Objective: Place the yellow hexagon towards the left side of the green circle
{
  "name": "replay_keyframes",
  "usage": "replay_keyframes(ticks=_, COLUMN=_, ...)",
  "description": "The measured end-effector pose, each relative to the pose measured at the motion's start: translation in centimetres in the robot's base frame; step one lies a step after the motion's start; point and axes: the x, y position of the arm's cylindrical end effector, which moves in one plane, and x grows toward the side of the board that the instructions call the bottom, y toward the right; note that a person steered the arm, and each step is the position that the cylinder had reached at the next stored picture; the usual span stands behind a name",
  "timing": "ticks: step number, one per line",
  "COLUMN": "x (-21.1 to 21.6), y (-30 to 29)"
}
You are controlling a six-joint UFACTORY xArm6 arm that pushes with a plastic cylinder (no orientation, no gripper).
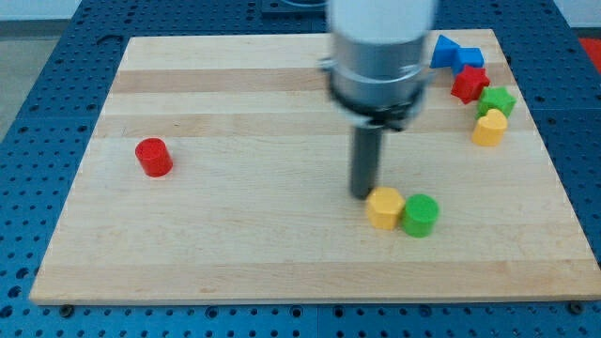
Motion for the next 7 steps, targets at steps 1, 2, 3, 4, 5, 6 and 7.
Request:
replay_keyframes(ticks=1, x=-1.0, y=5.9)
replay_keyframes(ticks=2, x=-1.0, y=4.1)
replay_keyframes(ticks=3, x=-1.2, y=-0.6)
replay_keyframes(ticks=4, x=-1.2, y=-6.1)
replay_keyframes(ticks=5, x=1.2, y=-11.3)
replay_keyframes(ticks=6, x=5.3, y=-11.8)
replay_keyframes(ticks=7, x=6.7, y=-6.3)
